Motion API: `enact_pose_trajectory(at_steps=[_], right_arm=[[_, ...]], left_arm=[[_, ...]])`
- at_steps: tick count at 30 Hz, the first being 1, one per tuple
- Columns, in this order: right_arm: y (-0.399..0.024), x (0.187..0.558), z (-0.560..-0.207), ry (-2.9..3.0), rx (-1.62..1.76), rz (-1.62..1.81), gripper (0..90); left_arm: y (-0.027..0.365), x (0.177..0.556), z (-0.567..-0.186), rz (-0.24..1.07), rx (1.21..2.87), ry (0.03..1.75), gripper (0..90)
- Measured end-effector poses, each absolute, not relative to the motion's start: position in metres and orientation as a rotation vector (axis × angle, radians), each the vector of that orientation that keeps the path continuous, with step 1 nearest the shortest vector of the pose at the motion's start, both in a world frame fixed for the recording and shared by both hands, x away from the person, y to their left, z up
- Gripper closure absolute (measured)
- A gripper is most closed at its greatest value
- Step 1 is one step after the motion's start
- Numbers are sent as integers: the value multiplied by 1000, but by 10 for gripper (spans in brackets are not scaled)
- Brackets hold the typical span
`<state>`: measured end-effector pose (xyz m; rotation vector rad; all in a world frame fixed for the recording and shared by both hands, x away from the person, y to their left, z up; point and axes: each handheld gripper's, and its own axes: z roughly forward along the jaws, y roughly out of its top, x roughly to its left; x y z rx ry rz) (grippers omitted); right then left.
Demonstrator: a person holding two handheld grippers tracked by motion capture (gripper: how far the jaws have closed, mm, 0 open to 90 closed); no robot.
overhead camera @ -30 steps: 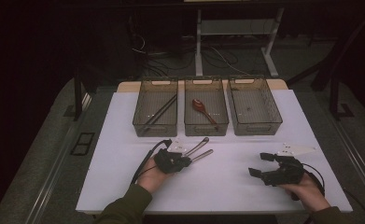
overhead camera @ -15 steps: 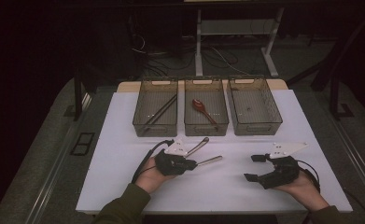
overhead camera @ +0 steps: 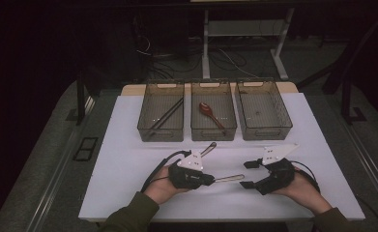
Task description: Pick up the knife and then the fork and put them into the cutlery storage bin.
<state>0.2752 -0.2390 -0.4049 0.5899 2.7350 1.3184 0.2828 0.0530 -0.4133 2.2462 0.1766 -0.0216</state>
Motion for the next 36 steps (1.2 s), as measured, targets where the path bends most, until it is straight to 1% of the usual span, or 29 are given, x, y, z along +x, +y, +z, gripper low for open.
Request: enact_pose_trajectory(at_steps=[6, 13, 20, 24, 27, 31, 36], right_arm=[[-217, 280, -406, 2807, 456, 1269, 363], [-195, 280, -412, 2893, 287, 1172, 446], [-176, 277, -416, 2958, 175, 1091, 576], [-168, 276, -418, 2969, 131, 1061, 655], [-167, 276, -419, 2977, 121, 1051, 697], [-166, 274, -419, 2985, 99, 1038, 775], [-165, 272, -418, 2990, 68, 1032, 796]], left_arm=[[48, 278, -412, -58, 2249, 123, 840], [42, 275, -410, -73, 2256, 82, 840], [39, 272, -410, -89, 2262, 76, 840], [38, 274, -410, -62, 2273, 33, 840], [37, 273, -411, -73, 2274, 37, 840], [37, 273, -409, -70, 2277, 38, 840], [36, 272, -410, -80, 2272, 22, 839]])
